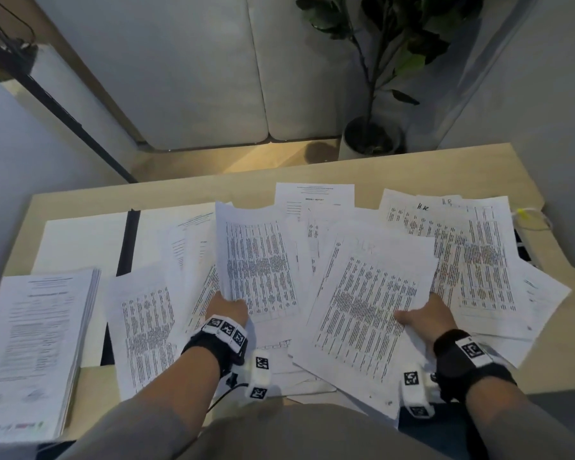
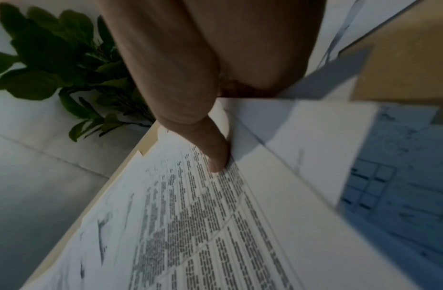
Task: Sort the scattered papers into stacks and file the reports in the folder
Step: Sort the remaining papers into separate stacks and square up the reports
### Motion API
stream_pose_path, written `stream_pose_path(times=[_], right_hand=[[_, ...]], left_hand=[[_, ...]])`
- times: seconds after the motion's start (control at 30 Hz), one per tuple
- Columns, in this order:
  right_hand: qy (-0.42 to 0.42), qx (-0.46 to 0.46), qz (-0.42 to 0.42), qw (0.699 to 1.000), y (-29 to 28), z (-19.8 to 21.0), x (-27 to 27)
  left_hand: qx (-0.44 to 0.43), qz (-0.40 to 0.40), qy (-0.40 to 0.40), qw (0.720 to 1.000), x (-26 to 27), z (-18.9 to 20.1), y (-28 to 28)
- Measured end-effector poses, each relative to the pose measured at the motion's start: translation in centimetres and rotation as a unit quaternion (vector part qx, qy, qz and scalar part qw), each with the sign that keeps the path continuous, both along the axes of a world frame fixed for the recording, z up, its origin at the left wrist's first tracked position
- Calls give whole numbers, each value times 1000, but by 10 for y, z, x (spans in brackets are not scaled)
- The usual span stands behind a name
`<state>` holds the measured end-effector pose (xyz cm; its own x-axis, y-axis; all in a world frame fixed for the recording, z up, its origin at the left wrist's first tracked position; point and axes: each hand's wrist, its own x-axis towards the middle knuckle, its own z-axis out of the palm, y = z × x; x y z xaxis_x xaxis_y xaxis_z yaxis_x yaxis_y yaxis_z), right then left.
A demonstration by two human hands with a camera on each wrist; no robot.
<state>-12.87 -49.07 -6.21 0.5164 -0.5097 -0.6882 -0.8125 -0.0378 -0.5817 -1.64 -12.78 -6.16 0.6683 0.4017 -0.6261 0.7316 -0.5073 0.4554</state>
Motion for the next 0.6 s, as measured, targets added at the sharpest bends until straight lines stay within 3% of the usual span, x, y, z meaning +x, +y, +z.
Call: stream_pose_path(times=[0.13, 0.3, 0.5, 0.6], right_hand=[[28, 55, 1, 998, 5, -6, 0], [27, 20, 45, 998, 8, -18, -2], [-73, -31, 50, 996, -24, 25, 8], [-58, -70, 35, 995, -57, 35, 13]], left_hand=[[-7, -13, -17, 1000, -2, -6, 3], [-27, -6, -44, 999, -5, 0, 14], [-35, -70, 40, 996, 12, 13, 62], [-35, -70, 14, 997, 20, 25, 92]])
